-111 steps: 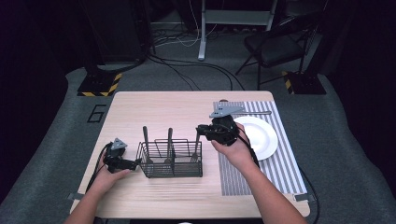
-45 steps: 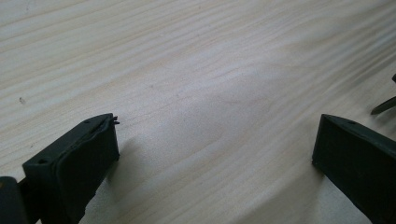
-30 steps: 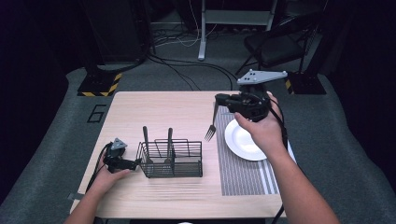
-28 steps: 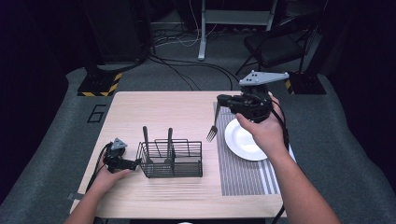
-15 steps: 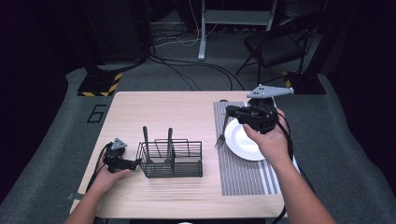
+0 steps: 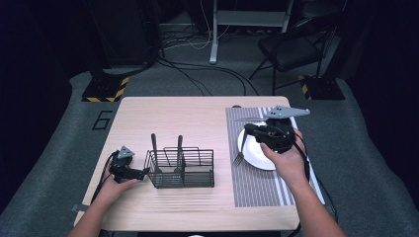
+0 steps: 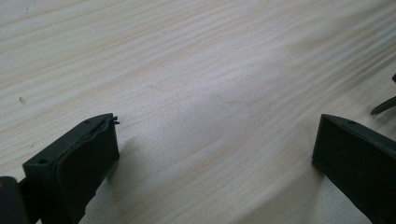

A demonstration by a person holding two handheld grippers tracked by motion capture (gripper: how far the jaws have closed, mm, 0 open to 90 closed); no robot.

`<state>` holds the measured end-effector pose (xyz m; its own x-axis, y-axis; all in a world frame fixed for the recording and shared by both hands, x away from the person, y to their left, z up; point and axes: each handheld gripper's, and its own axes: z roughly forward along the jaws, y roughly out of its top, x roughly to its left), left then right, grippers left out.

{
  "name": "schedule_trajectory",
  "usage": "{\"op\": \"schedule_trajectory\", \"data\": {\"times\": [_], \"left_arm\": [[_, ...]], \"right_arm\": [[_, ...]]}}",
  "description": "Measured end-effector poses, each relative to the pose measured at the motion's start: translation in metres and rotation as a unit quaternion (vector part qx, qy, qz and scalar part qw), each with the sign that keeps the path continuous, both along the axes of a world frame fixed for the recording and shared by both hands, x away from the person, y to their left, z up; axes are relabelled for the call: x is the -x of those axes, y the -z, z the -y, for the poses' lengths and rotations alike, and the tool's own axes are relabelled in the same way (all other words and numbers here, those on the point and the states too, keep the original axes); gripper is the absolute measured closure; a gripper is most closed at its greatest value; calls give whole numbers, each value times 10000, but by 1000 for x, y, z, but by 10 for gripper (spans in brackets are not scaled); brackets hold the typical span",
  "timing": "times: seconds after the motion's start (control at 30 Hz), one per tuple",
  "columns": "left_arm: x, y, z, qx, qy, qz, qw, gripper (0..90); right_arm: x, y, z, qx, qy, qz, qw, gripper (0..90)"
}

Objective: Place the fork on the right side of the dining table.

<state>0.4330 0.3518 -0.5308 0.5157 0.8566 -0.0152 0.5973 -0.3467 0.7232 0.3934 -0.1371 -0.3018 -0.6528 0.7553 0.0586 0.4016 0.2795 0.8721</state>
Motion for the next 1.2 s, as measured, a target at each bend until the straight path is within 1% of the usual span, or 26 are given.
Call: {"op": "schedule_trajectory", "data": {"times": [0.27,0.43,0.5,0.67,0.8,0.87,1.07,1.2], "left_arm": [[0,0,0,-3,1,-4,10000,1],[0,0,0,-3,1,-3,10000,1],[0,0,0,-2,-1,-5,10000,1],[0,0,0,-3,0,-3,10000,1],[0,0,0,-5,1,-2,10000,1],[0,0,0,-3,1,-2,10000,1],[0,0,0,-5,1,-2,10000,1],[0,0,0,-5,4,-4,10000,1]], "right_arm": [[7,20,2,141,208,121,9996,867],[9,34,6,66,313,33,9995,867],[9,41,8,36,362,46,9993,867],[12,51,10,119,437,47,9990,867],[15,58,13,99,495,32,9987,867],[17,62,15,62,532,-13,9986,867],[19,69,20,-55,631,-97,9979,867],[20,73,22,-72,701,-162,9974,867]]}}
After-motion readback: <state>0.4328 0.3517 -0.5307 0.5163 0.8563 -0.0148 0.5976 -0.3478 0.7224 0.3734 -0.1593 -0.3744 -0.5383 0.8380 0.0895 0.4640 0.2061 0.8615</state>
